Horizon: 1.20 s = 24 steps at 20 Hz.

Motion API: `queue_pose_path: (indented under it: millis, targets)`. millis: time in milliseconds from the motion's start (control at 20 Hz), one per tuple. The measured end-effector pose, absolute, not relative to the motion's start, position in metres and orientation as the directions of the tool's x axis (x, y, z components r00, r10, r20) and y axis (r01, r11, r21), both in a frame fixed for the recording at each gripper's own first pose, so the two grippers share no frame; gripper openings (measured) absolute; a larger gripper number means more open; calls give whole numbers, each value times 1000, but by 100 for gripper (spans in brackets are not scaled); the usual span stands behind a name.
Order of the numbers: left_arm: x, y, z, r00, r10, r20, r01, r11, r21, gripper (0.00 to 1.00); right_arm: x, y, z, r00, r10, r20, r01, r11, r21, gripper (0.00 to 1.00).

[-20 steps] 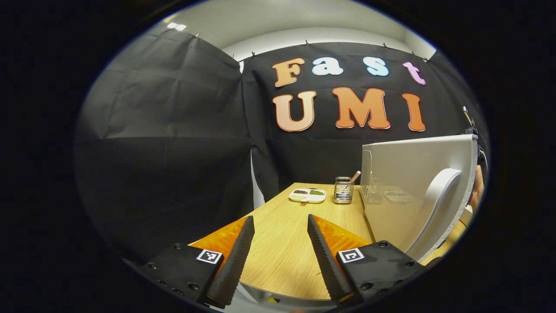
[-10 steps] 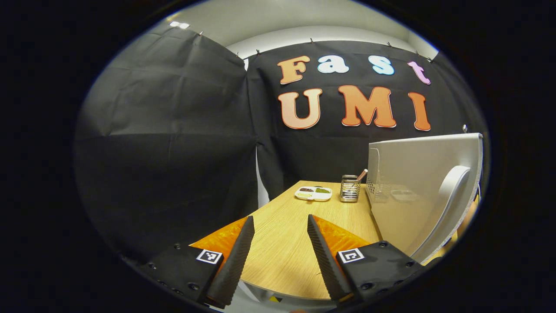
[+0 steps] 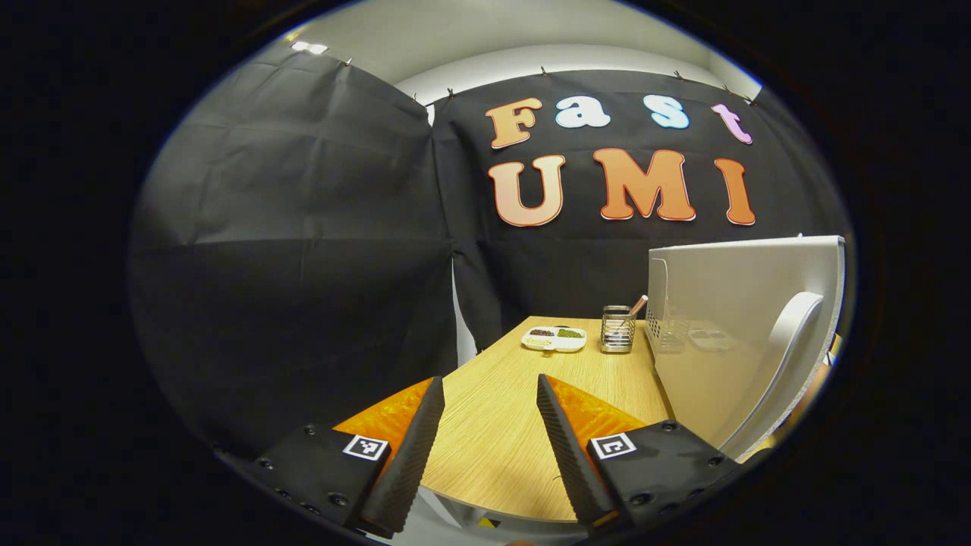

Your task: Open the microwave oven with the left hand, put the food in, and close the microwave oven.

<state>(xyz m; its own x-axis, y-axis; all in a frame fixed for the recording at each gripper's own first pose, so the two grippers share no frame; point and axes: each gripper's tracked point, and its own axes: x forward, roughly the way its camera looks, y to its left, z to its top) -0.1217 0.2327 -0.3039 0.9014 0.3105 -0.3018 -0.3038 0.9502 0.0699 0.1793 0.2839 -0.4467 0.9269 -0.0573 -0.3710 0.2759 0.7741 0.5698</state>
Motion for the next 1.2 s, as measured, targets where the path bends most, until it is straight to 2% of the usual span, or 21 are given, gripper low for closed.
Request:
queue_pose_path:
  millis: [100, 150, 200, 300, 350, 400, 500, 550, 600, 650, 700, 950, 1000, 1200]
  targets:
    - [-119, 232, -303, 903, 308, -299, -302, 951, 68, 82, 181, 278, -449, 922, -87, -377, 286, 809, 513, 14]
    - [-120, 230, -302, 905, 305, -298, -299, 952, 64, 79, 183, 274, -448, 921, -98, -377, 288, 823, 489, 17]
    - [-120, 229, -302, 905, 303, -299, -298, 952, 62, 82, 183, 273, -450, 921, -104, -375, 281, 845, 455, 18]
    - [-121, 228, -304, 905, 301, -300, -297, 953, 59, 82, 182, 272, -454, 920, -91, -380, 246, 890, 384, 24]
    - [-121, 228, -303, 906, 300, -300, -297, 953, 57, 79, 180, 268, -458, 914, -95, -395, 245, 905, 348, 30]
    - [-123, 228, -304, 904, 302, -302, -300, 952, 57, 82, 179, 262, -462, 905, -108, -412, 252, 916, 312, 34]
    - [-125, 229, -303, 903, 305, -303, -302, 952, 58, 82, 177, 253, -467, 888, -129, -442, 257, 935, 243, 45]
    - [-126, 229, -302, 904, 304, -300, -302, 952, 56, 79, 176, 250, -464, 887, -134, -443, 252, 942, 220, 51]
    - [-126, 228, -301, 905, 305, -298, -302, 952, 56, 79, 175, 247, -464, 882, -141, -450, 249, 950, 189, 53]
    - [-127, 228, -301, 904, 307, -297, -304, 951, 59, 82, 176, 246, -464, 881, -145, -451, 237, 959, 156, 57]
    - [-128, 228, -302, 904, 308, -297, -304, 951, 60, 79, 176, 244, -461, 882, -150, -446, 225, 967, 119, 59]
    - [-128, 223, -302, 905, 301, -301, -300, 953, 51, 82, 175, 233, -447, 896, -185, -403, 185, 982, -41, 81]
    - [-128, 222, -301, 906, 299, -300, -297, 953, 51, 79, 173, 236, -445, 901, -167, -401, 169, 985, -31, 82]
    - [-123, 207, -301, 914, 261, -311, -258, 965, 50, 82, 160, 246, -442, 895, -120, -430, 122, 992, -24, 84]
